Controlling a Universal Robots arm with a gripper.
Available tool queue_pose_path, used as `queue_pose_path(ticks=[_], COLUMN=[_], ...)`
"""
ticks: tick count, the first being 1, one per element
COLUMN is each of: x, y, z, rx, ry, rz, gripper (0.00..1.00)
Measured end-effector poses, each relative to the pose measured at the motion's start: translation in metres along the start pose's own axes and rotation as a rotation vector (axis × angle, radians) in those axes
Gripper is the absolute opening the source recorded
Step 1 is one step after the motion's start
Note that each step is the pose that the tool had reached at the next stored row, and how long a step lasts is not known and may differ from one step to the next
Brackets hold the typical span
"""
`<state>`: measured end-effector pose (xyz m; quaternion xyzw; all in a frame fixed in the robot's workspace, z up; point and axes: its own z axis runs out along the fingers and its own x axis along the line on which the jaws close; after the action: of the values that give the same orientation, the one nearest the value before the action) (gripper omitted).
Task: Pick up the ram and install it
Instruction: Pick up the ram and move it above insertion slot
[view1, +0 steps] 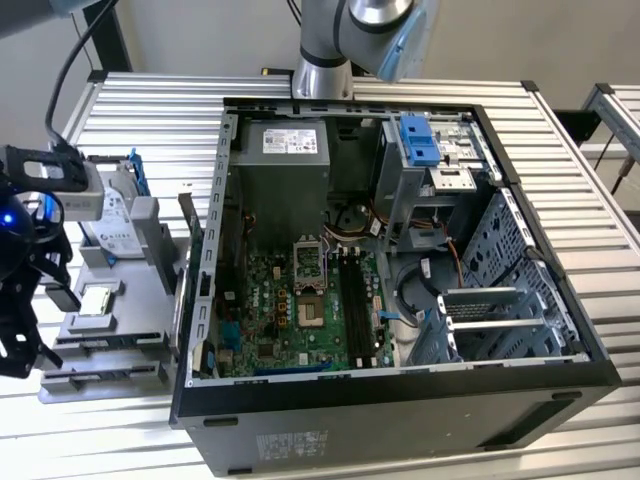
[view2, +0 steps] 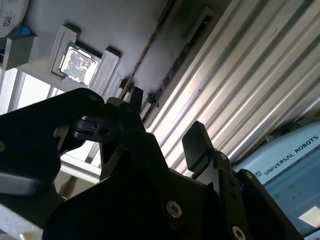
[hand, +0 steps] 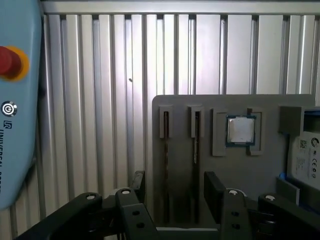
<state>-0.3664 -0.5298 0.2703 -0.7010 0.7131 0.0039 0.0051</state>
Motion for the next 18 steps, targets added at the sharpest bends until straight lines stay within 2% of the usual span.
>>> queue_pose_path(ticks=[6,18], x=[-0.0001,-0.0040], y=[0.0000,-0.0006], z=[0.0106,0.0326], rx=[0.0052,0.0055], ry=[0.0027,0.0044], rz=[0.000,0.000], gripper=[1.00,1.00])
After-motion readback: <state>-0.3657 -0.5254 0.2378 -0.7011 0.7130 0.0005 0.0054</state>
